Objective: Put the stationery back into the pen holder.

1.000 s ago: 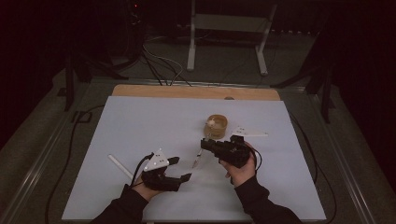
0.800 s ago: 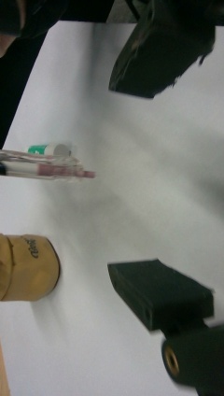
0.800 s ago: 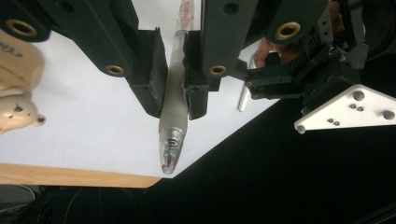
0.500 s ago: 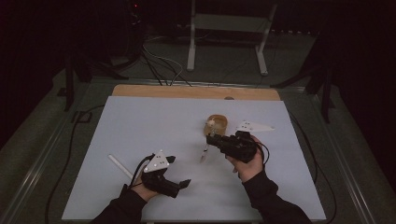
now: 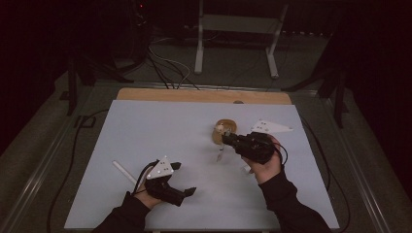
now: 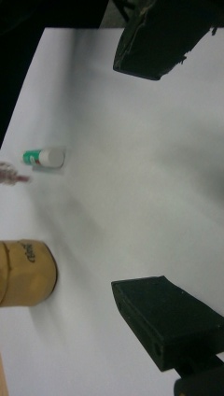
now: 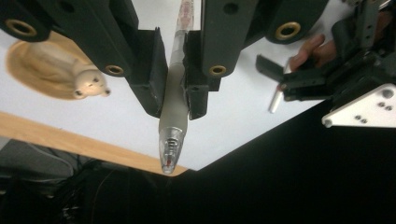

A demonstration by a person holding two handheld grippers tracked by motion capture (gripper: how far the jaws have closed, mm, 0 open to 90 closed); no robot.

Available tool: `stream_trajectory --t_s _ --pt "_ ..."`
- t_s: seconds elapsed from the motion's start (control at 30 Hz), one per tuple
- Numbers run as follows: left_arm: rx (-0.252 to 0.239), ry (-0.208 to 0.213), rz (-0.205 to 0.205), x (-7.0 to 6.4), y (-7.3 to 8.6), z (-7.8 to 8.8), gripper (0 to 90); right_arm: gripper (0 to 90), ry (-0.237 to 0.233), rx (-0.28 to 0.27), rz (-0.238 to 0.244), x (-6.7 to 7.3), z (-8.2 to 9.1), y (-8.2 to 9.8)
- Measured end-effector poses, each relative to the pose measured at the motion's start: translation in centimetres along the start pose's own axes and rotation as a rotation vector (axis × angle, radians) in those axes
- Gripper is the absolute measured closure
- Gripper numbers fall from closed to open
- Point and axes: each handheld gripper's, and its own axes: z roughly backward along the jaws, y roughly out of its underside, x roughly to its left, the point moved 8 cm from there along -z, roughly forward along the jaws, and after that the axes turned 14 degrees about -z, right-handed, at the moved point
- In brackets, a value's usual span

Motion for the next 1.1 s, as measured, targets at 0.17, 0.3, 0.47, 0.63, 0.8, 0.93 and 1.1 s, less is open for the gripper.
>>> stream_trajectory --t_s 0.17,0.3,0.47,0.63,0.8,0.93,1.1 --pt "-0.001 0.006 0.0 -0.1 0.2 0.1 0.2 80.3 0.019 -0.015 0.02 -0.3 0.4 -0.7" --pt "-0.006 0.005 0.002 0.0 0.1 0.2 0.2 80.4 0.033 -0.03 0.03 -0.7 0.8 -1.3" --pt "-0.004 0.007 0.0 0.0 0.2 0.1 0.2 80.3 0.053 -0.047 0.042 -1.1 1.3 -2.1" --pt "-0.005 0.011 0.001 -0.1 0.2 0.0 0.2 80.3 0.078 -0.062 0.054 -1.7 1.7 -2.9" --pt "-0.015 0.006 0.003 0.0 0.1 0.0 0.3 80.3 0.1 -0.086 0.059 -2.2 2.0 -3.9" --pt "-0.017 0.008 0.005 0.1 0.1 0.0 0.3 80.3 0.116 -0.103 0.058 -2.7 2.1 -4.8" --pt "-0.019 0.007 0.008 0.1 0.1 0.0 0.3 80.3 0.138 -0.118 0.055 -3.5 2.1 -5.7"
